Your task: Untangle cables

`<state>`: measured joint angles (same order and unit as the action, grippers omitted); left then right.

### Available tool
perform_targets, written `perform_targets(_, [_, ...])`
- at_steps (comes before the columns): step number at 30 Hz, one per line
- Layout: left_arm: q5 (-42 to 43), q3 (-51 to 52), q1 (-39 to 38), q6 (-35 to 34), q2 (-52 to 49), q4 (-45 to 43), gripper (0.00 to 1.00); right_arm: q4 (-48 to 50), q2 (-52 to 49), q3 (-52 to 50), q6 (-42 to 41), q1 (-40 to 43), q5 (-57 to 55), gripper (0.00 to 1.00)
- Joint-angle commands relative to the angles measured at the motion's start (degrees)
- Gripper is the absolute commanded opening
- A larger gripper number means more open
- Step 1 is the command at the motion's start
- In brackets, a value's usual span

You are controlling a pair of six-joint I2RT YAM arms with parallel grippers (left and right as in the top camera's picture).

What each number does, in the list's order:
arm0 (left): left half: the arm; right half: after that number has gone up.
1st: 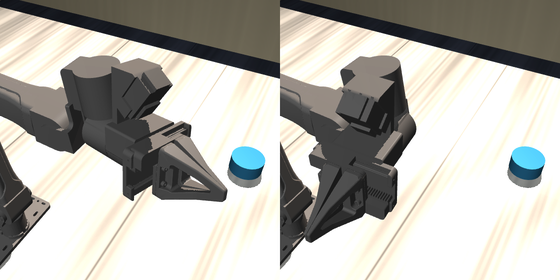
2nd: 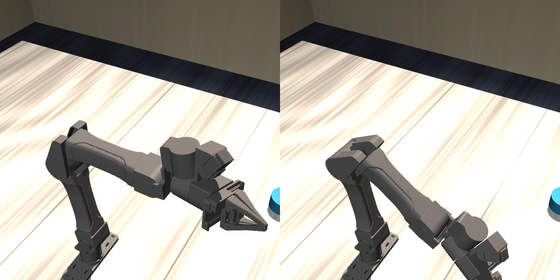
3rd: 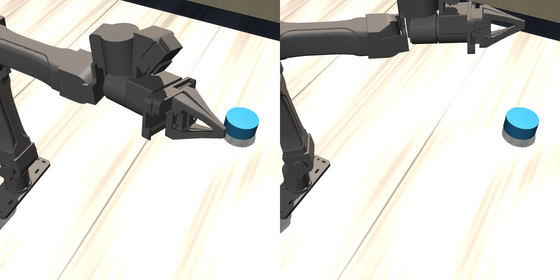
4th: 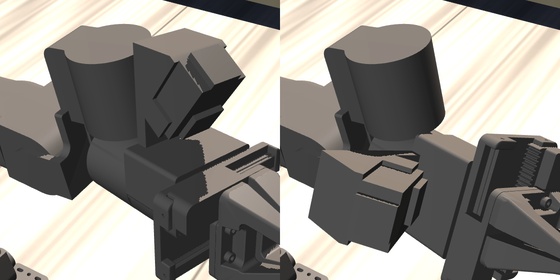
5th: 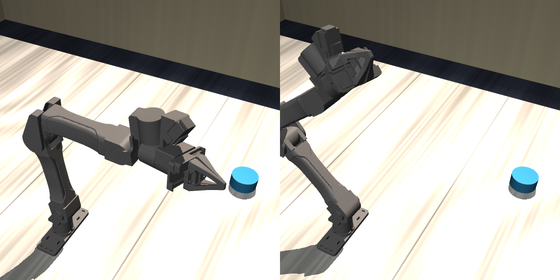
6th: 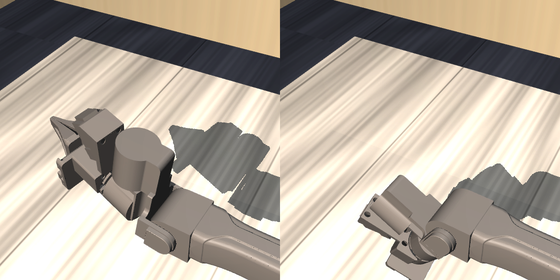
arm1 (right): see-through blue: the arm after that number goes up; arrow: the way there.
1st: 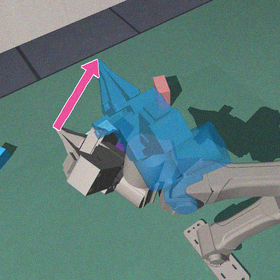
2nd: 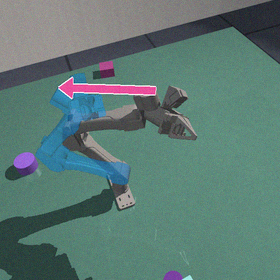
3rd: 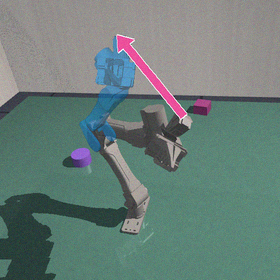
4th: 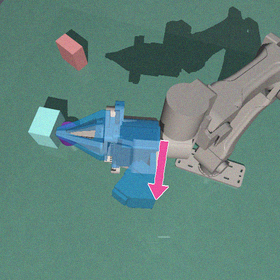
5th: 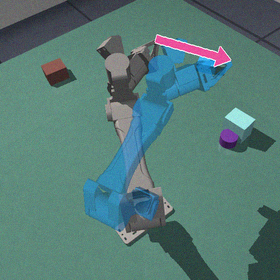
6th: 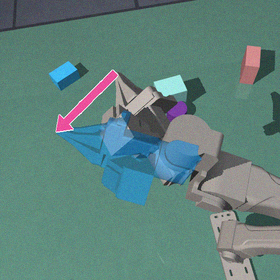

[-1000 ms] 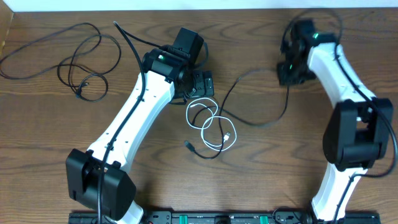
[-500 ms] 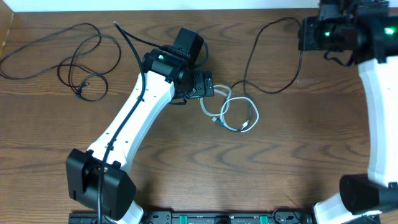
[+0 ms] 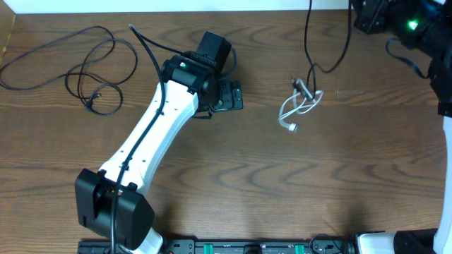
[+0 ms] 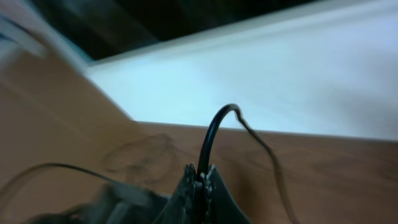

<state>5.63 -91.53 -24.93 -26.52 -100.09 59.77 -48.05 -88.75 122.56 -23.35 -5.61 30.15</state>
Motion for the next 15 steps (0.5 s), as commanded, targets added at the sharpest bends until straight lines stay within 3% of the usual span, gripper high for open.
perform_targets(1, [-0.76, 0.39, 0.26, 0.98, -0.2, 0.2, 0.98, 4.04, -0.07, 0.68, -9.35, -0.94, 9.44, 0.01])
perform_targets(6, [-0.76, 0.39, 0.26, 0.98, -0.2, 0.2, 0.98, 13.07, -0.07, 0.68, -15.65, -3.34, 12.79, 0.01])
perform_targets(9, [-0.76, 0.39, 0.26, 0.98, -0.2, 0.2, 0.98, 13.66, -0.02, 0.76, -13.86, -4.17, 11.69, 0.01])
perform_targets(12, [-0.76, 0.39, 0.26, 0.96, -0.2, 0.2, 0.98, 2.89, -0.13, 0.74, -8.37, -5.25, -3.32, 0.01])
perform_targets(15, [-0.76, 0.39, 0.26, 0.98, -0.2, 0.2, 0.98, -10.01, -1.29, 0.74, -4.11, -8.68, -31.65, 0.01])
